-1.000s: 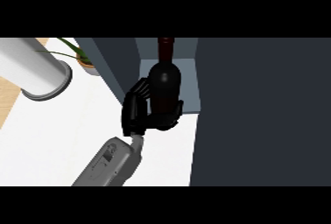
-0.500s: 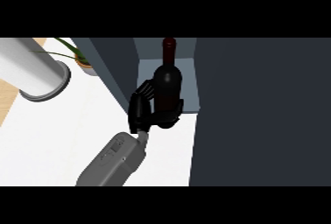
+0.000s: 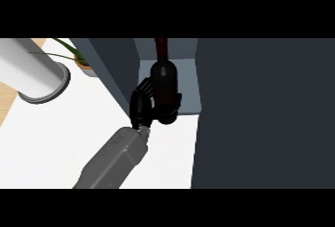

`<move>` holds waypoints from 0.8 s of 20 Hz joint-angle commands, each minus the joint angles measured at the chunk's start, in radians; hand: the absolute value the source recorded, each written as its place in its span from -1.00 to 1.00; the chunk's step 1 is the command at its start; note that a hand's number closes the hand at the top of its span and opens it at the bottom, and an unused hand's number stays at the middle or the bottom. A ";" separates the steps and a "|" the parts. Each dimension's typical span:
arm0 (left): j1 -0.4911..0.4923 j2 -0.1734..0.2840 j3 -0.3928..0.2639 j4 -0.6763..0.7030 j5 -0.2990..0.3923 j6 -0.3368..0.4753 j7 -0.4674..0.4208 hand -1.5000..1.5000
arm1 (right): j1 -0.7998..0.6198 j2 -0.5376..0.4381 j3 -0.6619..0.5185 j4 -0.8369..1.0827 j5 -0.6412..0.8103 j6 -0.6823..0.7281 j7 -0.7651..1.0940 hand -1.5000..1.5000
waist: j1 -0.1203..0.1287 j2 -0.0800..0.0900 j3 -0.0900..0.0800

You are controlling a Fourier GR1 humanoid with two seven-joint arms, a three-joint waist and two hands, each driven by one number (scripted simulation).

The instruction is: Pick up the wine, place it into the cabinet and close the cabinet

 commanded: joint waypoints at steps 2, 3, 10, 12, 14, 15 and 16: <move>-0.129 0.000 0.030 0.134 0.066 -0.027 -0.004 1.00 | 0.031 -0.007 -0.029 -0.144 -0.147 0.005 0.065 -1.00 | -0.002 0.003 0.000; -0.130 0.000 0.035 0.141 0.073 -0.015 -0.015 1.00 | 0.047 -0.009 -0.041 -0.174 -0.151 0.007 0.061 -1.00 | -0.006 0.002 0.001; -0.229 0.000 0.077 0.268 0.115 -0.063 -0.030 1.00 | 0.017 -0.002 -0.053 -0.158 -0.152 0.005 0.085 -1.00 | 0.001 0.003 0.000; -0.267 0.000 0.035 0.229 0.170 0.034 -0.004 1.00 | 0.022 0.004 -0.031 -0.186 -0.153 0.003 0.100 -1.00 | -0.019 0.002 0.000; -0.318 0.000 0.091 0.309 0.120 -0.021 0.021 1.00 | 0.032 0.027 0.006 -0.170 -0.101 -0.007 0.081 -1.00 | 0.005 0.000 0.000; -0.333 0.000 0.096 0.309 0.121 -0.013 0.020 1.00 | 0.073 0.041 0.046 -0.172 -0.076 0.004 0.045 -1.00 | 0.002 -0.002 0.001; -0.361 0.000 0.118 0.321 0.122 -0.018 0.019 1.00 | 0.053 0.020 -0.004 -0.157 -0.115 0.014 0.049 -1.00 | 0.007 0.000 0.001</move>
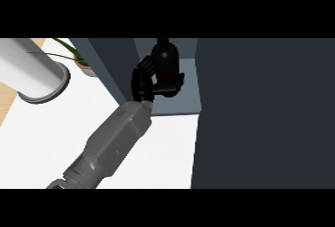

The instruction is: Pick up the wine, place it into the cabinet and close the cabinet

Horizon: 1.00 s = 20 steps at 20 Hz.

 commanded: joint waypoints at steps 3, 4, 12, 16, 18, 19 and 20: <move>-0.135 0.000 0.047 0.105 -0.024 0.027 0.018 1.00 | -0.002 -0.016 -0.038 -0.170 -0.115 -0.021 0.110 -1.00 | 0.009 -0.001 0.000; -0.170 0.048 0.055 0.146 -0.030 0.031 0.046 1.00 | 0.044 0.000 0.021 -0.175 -0.108 -0.009 0.091 -1.00 | -0.006 0.000 0.001; -0.219 0.020 0.032 0.331 -0.128 0.163 -0.040 -1.00 | 0.017 0.000 -0.009 -0.101 -0.112 0.024 0.036 -1.00 | -0.012 0.008 0.001; -0.258 0.055 0.009 0.396 -0.168 0.164 0.022 -1.00 | 0.046 -0.002 -0.029 -0.131 -0.109 0.020 0.036 -1.00 | -0.008 0.005 0.001; -0.256 0.057 0.024 0.425 -0.165 0.155 0.005 -1.00 | 0.076 0.005 0.020 -0.152 -0.092 0.032 0.023 -1.00 | -0.025 0.010 0.001; -0.272 0.062 0.036 0.439 -0.161 0.151 0.008 -1.00 | 0.061 0.002 -0.008 -0.084 -0.113 0.050 -0.015 -1.00 | -0.024 0.014 0.001; -0.284 0.037 0.031 0.455 -0.171 0.168 0.023 -1.00 | 0.069 0.018 0.028 -0.091 -0.066 0.036 -0.012 -1.00 | -0.024 0.013 0.001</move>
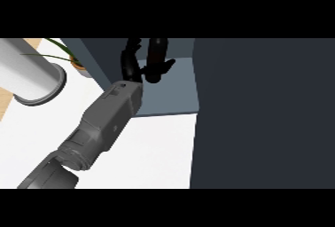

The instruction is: Pick up the wine, place it into the cabinet and close the cabinet

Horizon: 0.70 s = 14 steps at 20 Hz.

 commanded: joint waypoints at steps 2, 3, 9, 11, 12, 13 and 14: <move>-0.005 0.058 0.009 0.063 -0.019 -0.040 0.012 -1.00 | 0.033 0.006 0.024 -0.150 -0.089 -0.010 0.063 -1.00 | 0.003 0.004 -0.002; -0.010 0.038 0.019 0.061 -0.014 -0.006 0.000 -1.00 | 0.077 -0.023 -0.024 -0.176 -0.138 0.015 0.056 -1.00 | -0.004 0.002 -0.001; -0.037 0.058 0.014 0.094 -0.043 -0.002 0.003 -1.00 | 0.041 -0.018 -0.029 -0.134 -0.122 0.014 0.053 -1.00 | 0.000 0.005 -0.001; -0.030 0.057 0.025 0.090 -0.039 -0.037 0.001 -1.00 | 0.068 -0.008 0.003 -0.124 -0.083 0.020 0.025 -1.00 | 0.000 0.004 -0.001; -0.027 0.033 0.031 0.077 -0.037 -0.016 -0.022 -1.00 | 0.070 0.000 0.010 -0.153 -0.095 0.008 0.037 -1.00 | 0.003 0.001 -0.002; -0.013 0.059 0.032 0.080 -0.039 -0.056 -0.030 -1.00 | 0.043 -0.020 -0.035 -0.147 -0.128 0.018 0.046 -1.00 | 0.002 0.005 -0.002; 0.033 0.046 0.030 0.055 -0.043 -0.091 -0.084 -1.00 | 0.073 -0.010 -0.031 -0.139 -0.131 0.023 0.018 -1.00 | 0.011 0.000 -0.001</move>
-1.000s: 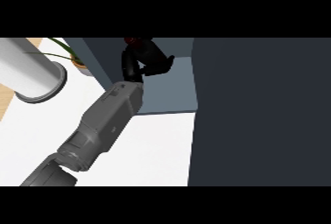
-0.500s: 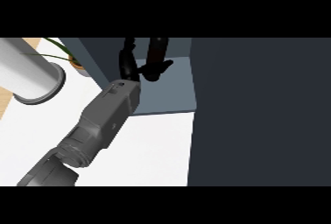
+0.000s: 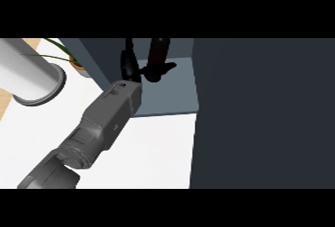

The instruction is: Pick up the wine, place it into the cabinet and close the cabinet

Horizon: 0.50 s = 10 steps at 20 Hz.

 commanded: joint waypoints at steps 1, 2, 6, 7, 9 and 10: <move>0.018 0.034 0.011 -0.007 -0.008 -0.062 -0.058 -1.00 | 0.027 -0.023 -0.028 -0.146 -0.134 0.000 0.084 -1.00 | 0.008 0.004 -0.003; -0.021 0.060 0.008 0.004 -0.018 -0.061 -0.033 -1.00 | 0.054 -0.001 0.017 -0.123 -0.079 0.006 0.034 -1.00 | 0.001 0.003 -0.002; 0.015 0.055 0.023 -0.027 -0.015 -0.124 -0.089 -1.00 | 0.086 -0.009 0.042 -0.208 -0.075 -0.005 0.085 -1.00 | 0.005 -0.003 -0.003; 0.025 0.023 0.024 -0.036 -0.018 -0.139 -0.103 -1.00 | 0.074 -0.001 0.048 -0.182 -0.067 -0.003 0.061 -1.00 | 0.013 -0.003 -0.003; 0.051 0.006 0.015 -0.076 -0.032 -0.156 -0.117 -1.00 | 0.084 -0.010 0.021 -0.208 -0.088 -0.025 0.112 -1.00 | 0.037 -0.013 -0.002; -0.018 -0.008 0.040 -0.102 -0.008 -0.148 -0.068 -1.00 | 0.032 -0.011 0.007 -0.167 -0.099 -0.012 0.085 -1.00 | 0.040 -0.013 -0.002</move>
